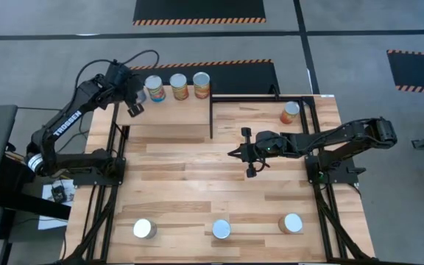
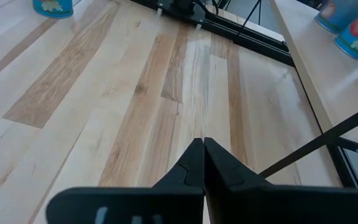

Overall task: Pick and place cans onto a shelf
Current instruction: Put the right canned peaches on the shelf, then put the canned tomatoes on the shelf aligned with the other canned tomatoes

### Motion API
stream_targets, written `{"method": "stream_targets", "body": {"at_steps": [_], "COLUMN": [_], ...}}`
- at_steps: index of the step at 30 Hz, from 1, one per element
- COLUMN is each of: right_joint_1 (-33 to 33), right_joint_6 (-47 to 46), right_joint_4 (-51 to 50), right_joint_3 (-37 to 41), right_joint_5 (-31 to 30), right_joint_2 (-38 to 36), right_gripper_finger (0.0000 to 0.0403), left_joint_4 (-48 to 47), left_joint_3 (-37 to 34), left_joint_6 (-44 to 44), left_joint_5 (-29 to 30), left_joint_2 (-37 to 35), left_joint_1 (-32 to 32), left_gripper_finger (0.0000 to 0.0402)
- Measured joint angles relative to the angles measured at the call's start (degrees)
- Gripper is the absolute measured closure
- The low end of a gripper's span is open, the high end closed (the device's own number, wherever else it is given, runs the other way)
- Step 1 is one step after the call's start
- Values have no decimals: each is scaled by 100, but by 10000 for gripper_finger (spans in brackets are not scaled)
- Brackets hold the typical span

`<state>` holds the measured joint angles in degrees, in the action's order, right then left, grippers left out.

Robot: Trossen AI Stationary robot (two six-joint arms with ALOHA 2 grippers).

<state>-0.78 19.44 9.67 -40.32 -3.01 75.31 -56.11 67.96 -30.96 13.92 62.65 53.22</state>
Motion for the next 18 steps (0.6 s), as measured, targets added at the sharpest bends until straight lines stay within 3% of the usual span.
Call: {"method": "stream_targets", "body": {"at_steps": [13, 18], "right_joint_1": [-2, 0], "right_joint_6": [0, 2], "right_joint_4": [-24, -4], "right_joint_3": [0, 0], "right_joint_5": [0, 0], "right_joint_2": [0, 0], "right_gripper_finger": [389, 387], "left_joint_4": [130, 22], "left_joint_3": [-2, -4], "left_joint_6": [8, 177], "left_joint_5": [-33, -700], "left_joint_2": [-47, -444], "left_joint_1": [65, -161], "left_gripper_finger": [401, 401]}}
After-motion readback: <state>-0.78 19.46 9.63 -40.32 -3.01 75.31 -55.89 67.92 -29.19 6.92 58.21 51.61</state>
